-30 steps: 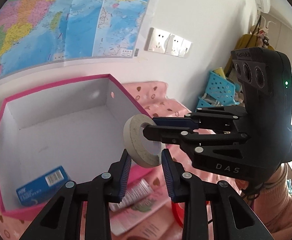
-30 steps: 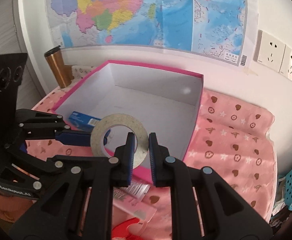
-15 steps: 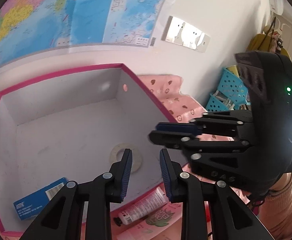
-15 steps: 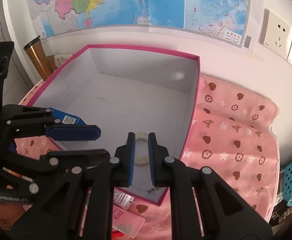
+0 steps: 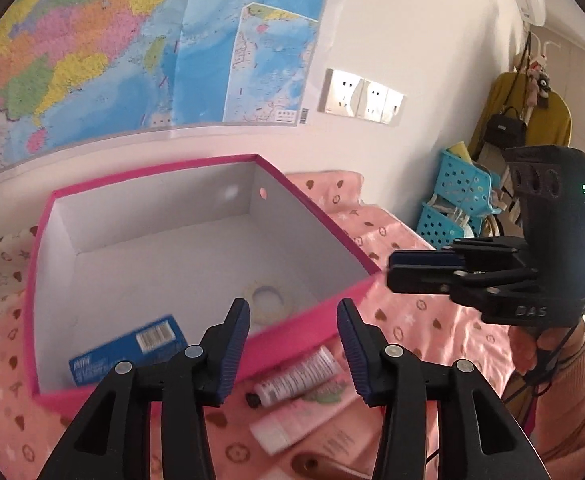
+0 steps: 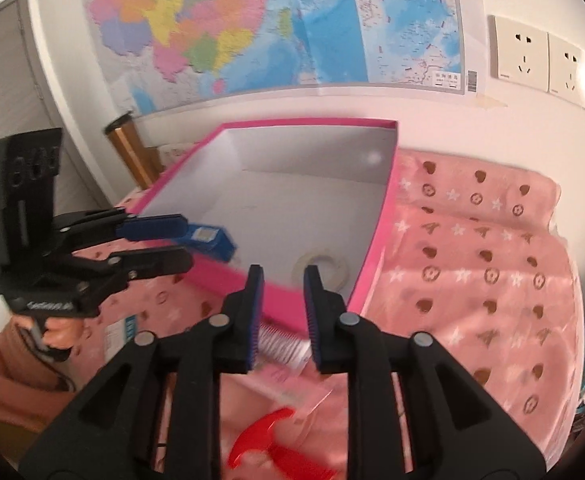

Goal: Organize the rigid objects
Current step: 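Carry the tape roll into the pink box and release it, then grasp the brown wooden comb by its handle with the right gripper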

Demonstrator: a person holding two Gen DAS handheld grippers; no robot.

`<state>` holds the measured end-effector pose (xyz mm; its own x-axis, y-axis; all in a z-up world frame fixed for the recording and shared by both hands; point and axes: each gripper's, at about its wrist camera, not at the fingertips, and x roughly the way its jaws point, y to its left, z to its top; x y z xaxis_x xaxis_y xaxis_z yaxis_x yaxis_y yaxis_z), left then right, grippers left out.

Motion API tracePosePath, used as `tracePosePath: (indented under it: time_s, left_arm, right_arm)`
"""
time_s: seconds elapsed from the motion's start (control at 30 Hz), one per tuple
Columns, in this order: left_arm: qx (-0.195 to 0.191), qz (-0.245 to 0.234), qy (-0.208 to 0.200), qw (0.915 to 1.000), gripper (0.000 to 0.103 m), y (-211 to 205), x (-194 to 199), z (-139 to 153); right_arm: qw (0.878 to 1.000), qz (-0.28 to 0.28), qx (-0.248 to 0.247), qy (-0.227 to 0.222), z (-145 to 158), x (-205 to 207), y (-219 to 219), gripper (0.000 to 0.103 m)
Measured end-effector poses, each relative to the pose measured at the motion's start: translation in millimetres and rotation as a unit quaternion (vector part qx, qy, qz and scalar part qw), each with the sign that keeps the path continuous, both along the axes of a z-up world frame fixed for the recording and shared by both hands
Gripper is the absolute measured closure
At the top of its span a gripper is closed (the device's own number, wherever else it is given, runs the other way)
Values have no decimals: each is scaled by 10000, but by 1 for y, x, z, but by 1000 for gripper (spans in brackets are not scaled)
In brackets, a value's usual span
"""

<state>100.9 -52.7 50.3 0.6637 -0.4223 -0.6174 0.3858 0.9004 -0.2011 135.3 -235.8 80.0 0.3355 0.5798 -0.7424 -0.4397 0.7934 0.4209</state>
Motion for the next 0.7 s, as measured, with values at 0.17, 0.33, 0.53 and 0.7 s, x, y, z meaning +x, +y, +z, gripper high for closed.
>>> tracePosePath:
  time_s: [0.17, 0.33, 0.53, 0.7]
  left_arm:
    - [-55, -101, 87, 9999, 57, -4, -25, -7]
    - [-36, -214, 199, 9996, 56, -8, -48, -19]
    - [36, -294, 396, 9988, 56, -11, -70, -36]
    - [18, -162, 541, 9984, 56, -1, -79, -45]
  right_arm:
    - [9998, 219, 31, 2, 5, -34, -2, 78]
    - [9995, 243, -55, 177, -6, -63, -5, 76]
    - [9968, 342, 76, 713, -34, -89, 1, 74]
    - [9918, 737, 242, 1013, -50, -103, 31, 74]
